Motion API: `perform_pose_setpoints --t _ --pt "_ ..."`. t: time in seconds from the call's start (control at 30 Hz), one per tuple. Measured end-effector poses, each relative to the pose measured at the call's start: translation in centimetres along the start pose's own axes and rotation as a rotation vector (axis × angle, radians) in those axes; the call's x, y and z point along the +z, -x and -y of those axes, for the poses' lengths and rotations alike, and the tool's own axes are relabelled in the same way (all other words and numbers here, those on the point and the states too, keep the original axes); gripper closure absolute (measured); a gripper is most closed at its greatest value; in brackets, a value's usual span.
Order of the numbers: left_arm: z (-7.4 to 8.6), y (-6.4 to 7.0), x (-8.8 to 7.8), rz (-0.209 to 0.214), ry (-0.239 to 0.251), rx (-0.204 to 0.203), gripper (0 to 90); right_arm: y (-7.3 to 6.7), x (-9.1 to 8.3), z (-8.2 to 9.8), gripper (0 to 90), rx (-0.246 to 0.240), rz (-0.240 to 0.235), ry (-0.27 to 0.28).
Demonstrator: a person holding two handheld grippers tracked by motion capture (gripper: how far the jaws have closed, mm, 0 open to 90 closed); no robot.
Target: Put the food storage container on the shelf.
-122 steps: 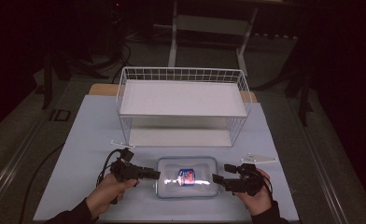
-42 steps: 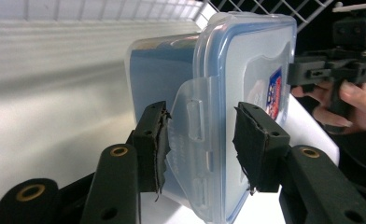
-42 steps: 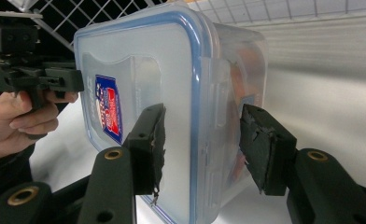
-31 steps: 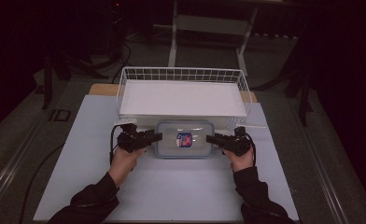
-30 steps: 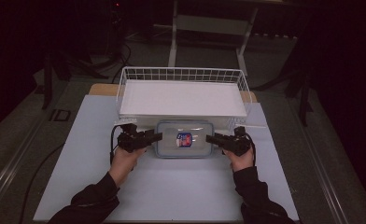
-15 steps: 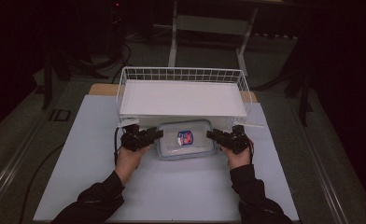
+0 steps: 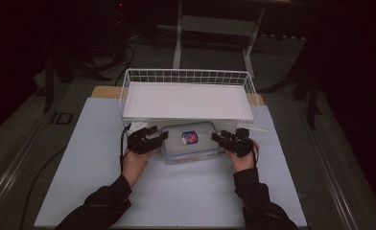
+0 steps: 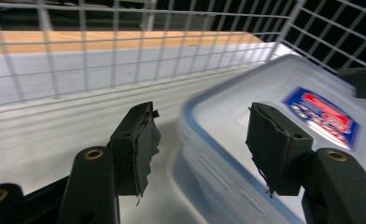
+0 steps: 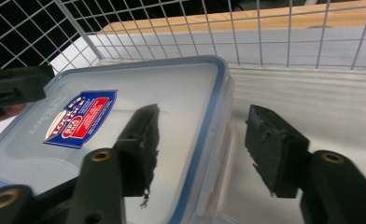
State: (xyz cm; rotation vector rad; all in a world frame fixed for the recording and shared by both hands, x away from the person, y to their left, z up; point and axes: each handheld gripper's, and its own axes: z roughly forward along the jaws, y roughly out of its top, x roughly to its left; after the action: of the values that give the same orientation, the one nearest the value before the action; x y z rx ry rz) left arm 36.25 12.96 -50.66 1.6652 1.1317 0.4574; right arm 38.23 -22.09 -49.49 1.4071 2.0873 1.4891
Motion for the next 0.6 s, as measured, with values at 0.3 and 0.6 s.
perform_pose_setpoints --t 0.3,0.6 --pt "0.1 0.5 -1.7 0.003 0.008 -0.036 38.8 -1.7 -1.7 0.4 37.9 -0.074 0.018 0.042" --pt "0.9 0.7 -3.7 0.146 -0.034 -0.059 27.3 -5.0 -3.6 1.8 42.6 -0.116 -0.075 0.047"
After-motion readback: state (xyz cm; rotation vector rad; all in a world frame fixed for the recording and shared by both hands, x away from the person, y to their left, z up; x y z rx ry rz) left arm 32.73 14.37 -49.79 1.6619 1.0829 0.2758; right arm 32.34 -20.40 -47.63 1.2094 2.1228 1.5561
